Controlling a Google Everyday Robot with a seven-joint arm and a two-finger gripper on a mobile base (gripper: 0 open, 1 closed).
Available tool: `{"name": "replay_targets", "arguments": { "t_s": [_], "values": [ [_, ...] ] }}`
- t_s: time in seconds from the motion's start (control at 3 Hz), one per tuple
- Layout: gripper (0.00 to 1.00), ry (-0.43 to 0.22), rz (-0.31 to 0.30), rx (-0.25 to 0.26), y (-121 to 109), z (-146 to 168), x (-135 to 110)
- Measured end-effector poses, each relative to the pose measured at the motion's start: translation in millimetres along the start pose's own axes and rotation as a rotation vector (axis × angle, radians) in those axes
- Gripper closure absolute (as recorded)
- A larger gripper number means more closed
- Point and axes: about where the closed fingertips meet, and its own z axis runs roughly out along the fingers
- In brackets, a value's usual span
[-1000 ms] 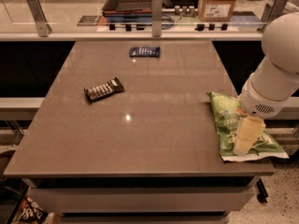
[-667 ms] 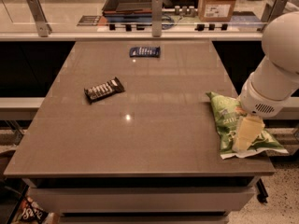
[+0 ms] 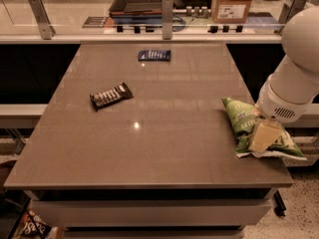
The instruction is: Move green jalapeno chip bag near rxbar blueberry
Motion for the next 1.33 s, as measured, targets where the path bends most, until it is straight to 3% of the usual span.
{"name": "replay_targets", "arguments": {
  "t_s": [0.33,0.67,1.0,1.33],
  "values": [
    [1.0,0.0,0.0,0.0,0,0,0],
    [1.0,0.0,0.0,0.0,0,0,0],
    [1.0,0.033,-0.042,0.018,-25,-7,-12],
    [1.0,0.076,-0.096,0.046,-64,-18,-31]
  ]
}}
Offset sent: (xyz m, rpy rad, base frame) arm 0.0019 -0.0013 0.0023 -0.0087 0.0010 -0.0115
